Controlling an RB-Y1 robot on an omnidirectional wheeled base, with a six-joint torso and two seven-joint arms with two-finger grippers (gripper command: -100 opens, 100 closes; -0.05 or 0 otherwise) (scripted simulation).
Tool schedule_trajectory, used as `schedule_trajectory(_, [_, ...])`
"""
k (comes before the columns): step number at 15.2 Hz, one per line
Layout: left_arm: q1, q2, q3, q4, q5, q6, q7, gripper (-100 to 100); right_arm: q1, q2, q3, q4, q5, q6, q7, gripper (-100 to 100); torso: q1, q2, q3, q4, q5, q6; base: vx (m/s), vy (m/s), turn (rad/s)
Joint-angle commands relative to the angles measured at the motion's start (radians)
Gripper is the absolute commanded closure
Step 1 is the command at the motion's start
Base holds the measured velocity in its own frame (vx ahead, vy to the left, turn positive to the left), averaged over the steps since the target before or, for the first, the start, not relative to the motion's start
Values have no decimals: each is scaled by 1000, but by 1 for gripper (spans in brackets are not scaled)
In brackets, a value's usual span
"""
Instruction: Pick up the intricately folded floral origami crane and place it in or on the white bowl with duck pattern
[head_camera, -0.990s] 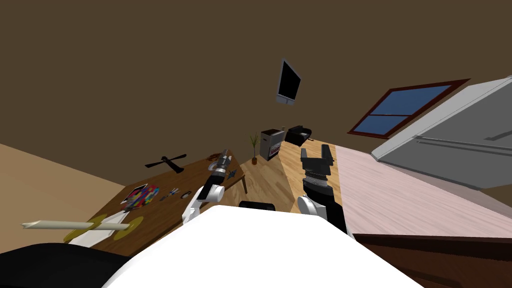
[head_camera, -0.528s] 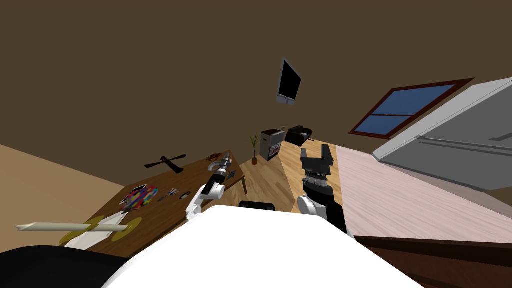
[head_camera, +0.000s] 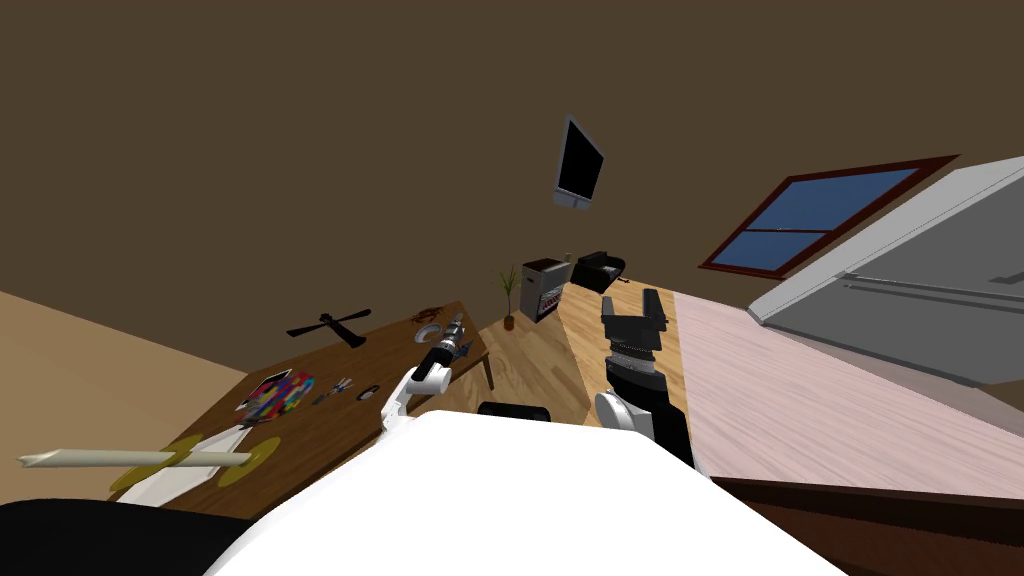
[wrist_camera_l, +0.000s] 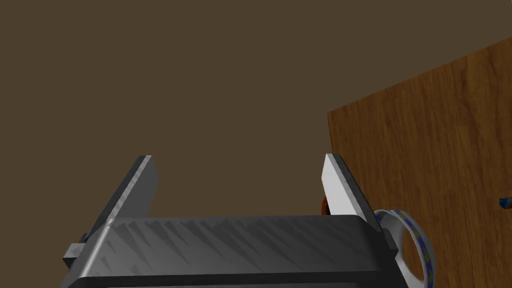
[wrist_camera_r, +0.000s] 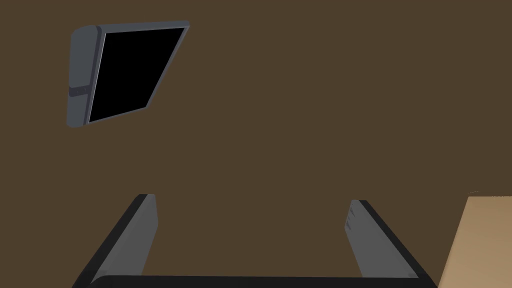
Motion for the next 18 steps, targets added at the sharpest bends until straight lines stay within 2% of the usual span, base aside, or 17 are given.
schedule_trajectory(1, [-13,13,6,45,8,46,-2,-100,0,0,0,0,0,0,0,0,0,0,0,0,0,0,19,-6,9])
schedule_trajectory(2, [-13,13,6,45,8,46,-2,-100,0,0,0,0,0,0,0,0,0,0,0,0,0,0,19,-4,8])
schedule_trajectory(3, [-27,16,9,77,10,81,-7,-100,0,0,0,0,0,0,0,0,0,0,0,0,0,0,18,-4,12])
schedule_trajectory(4, [-27,16,9,77,10,81,-7,-100,0,0,0,0,0,0,0,0,0,0,0,0,0,0,19,-6,6])
schedule_trajectory(5, [-41,18,13,108,12,116,-11,-100,0,0,0,0,0,0,0,0,0,0,0,0,0,0,22,-9,9])
schedule_trajectory(6, [-41,18,13,108,12,116,-11,-100,0,0,0,0,0,0,0,0,0,0,0,0,0,0,19,-8,8])
schedule_trajectory(7, [-54,20,16,140,14,148,-16,-100,0,0,0,0,0,0,0,0,0,0,0,0,0,0,19,-4,8])
schedule_trajectory(8, [-54,20,16,140,14,150,-16,-100,0,0,0,0,0,0,0,0,0,0,0,0,0,0,17,-4,6])
schedule_trajectory(9, [-68,22,19,171,16,184,-20,-100,0,0,0,0,0,0,0,0,0,0,0,0,0,0,15,-6,9])
schedule_trajectory(10, [-68,22,19,171,16,184,-20,-100,0,0,0,0,0,0,0,0,0,0,0,0,0,0,16,-6,8])
schedule_trajectory(11, [-81,23,23,197,18,217,-24,-100,0,0,0,0,0,0,0,0,0,1,0,0,0,0,19,-6,13])
schedule_trajectory(12, [-81,23,23,201,18,217,-24,-100,0,0,0,0,0,0,0,0,0,0,0,0,0,0,18,-7,7])
schedule_trajectory(13, [-93,24,26,231,20,249,-28,-100,0,0,0,0,0,0,0,0,0,0,0,0,0,0,18,-9,7])
schedule_trajectory(14, [-93,24,26,231,20,249,-28,-100,0,0,0,0,0,0,0,0,0,0,0,0,0,0,17,-8,8])
schedule_trajectory(15, [-106,24,29,260,22,281,-32,-100,0,0,0,0,0,0,0,0,0,0,0,0,0,0,19,-6,8])
schedule_trajectory(18, [-118,25,32,288,23,311,-36,-100,0,0,0,0,0,0,0,0,0,0,0,0,0,0,17,-7,7])
